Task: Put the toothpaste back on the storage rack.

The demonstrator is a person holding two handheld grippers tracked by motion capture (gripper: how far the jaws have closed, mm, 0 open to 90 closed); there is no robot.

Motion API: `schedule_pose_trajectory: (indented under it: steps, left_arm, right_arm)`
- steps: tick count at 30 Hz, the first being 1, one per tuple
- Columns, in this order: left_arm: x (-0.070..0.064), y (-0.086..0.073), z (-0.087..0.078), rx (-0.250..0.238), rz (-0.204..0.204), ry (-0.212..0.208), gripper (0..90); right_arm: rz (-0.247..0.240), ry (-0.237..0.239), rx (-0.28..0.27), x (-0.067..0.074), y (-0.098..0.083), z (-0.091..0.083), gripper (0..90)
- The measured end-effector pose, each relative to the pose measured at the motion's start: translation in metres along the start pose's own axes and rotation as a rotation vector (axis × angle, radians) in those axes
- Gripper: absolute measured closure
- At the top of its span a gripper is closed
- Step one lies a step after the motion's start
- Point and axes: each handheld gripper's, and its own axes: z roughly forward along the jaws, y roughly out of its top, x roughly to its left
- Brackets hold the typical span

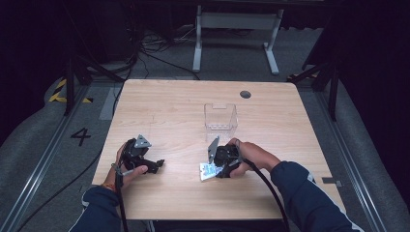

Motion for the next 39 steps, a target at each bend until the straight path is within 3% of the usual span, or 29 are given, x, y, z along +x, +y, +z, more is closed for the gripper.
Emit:
schedule_pose_trajectory:
  steps: [6,11,15,20,22,23,31,39]
  left_arm:
    - [0.000,0.000,0.000,0.001,0.006,-0.002,0.5]
    - [0.000,0.000,0.000,0.001,0.003,-0.002,0.6]
    - [0.000,0.000,0.000,0.001,0.004,-0.001,0.5]
    - [0.000,0.000,0.000,0.001,0.007,-0.002,0.6]
    - [0.000,0.000,0.000,0.001,0.006,-0.002,0.5]
    - [0.000,0.000,0.000,0.001,0.006,-0.002,0.6]
    - [0.001,0.000,0.000,0.002,0.008,-0.001,0.6]
    - [0.000,0.000,0.000,0.001,0.003,0.000,0.6]
  right_arm:
    - [0.001,-0.018,-0.076,0.006,-0.007,-0.005,62.9]
    - [0.015,-0.010,-0.105,0.013,-0.012,-0.009,65.9]
    - [0.028,-0.024,-0.161,0.015,-0.018,-0.016,67.0]
    - [0.071,-0.044,-0.253,0.013,-0.032,-0.031,67.4]
    - [0.122,-0.057,-0.314,0.011,-0.040,-0.039,67.6]
    - [0.122,-0.057,-0.314,0.011,-0.040,-0.039,67.6]
    - [0.213,-0.084,-0.468,0.010,-0.062,-0.054,68.0]
    - [0.244,-0.139,-0.559,0.011,-0.068,-0.066,68.0]
